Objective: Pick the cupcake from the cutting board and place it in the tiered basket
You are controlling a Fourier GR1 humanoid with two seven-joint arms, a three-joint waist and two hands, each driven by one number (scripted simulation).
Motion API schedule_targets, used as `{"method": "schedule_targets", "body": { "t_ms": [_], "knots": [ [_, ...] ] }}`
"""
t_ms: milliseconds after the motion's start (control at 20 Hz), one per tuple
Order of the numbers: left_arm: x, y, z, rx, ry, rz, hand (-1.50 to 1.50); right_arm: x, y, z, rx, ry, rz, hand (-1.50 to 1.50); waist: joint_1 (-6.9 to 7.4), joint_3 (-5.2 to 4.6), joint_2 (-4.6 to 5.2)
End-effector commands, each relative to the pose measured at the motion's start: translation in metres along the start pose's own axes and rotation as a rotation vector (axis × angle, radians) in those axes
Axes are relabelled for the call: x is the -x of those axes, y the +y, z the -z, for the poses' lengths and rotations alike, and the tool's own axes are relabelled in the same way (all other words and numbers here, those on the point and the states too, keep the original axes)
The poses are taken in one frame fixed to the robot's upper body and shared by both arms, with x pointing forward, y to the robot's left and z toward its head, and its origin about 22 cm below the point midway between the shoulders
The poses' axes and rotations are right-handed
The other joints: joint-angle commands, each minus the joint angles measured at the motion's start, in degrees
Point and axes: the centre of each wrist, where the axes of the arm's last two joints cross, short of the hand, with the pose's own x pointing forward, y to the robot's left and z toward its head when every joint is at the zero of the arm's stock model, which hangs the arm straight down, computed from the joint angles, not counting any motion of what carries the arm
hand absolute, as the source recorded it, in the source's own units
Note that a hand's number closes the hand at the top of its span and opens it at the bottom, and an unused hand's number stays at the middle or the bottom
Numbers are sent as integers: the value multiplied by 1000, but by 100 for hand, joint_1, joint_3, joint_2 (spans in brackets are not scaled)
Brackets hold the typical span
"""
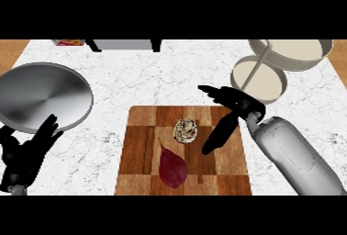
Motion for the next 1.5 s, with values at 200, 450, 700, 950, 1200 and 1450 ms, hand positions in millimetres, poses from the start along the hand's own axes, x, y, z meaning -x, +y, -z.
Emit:
{"method": "schedule_targets", "body": {
  "t_ms": [200, 450, 700, 950, 1200, 1450],
  "knots": [
    [11, 8, -2, 16, 36, -10, 0, 32, 5, 4, -42, 35, 42, -150, -8, -22, 16],
    [1, 5, -9, 1, 38, 1, 0, 50, -7, 11, -67, 19, 60, -150, 13, -20, 16],
    [0, -2, -2, 1, 20, -4, 0, 43, 29, 37, -61, 16, 60, -150, 15, -21, 21],
    [12, -10, -14, -6, 42, 4, 0, 44, 33, 21, -55, -6, 56, -150, -4, -21, 11],
    [2, 29, 4, 15, 21, 0, 0, 45, 42, 46, -47, -30, 70, -150, 3, -22, 20],
    [-6, 8, 2, 13, 28, 0, 0, 24, 48, 41, -37, -19, 72, -150, -8, -22, 14]
  ]
}}
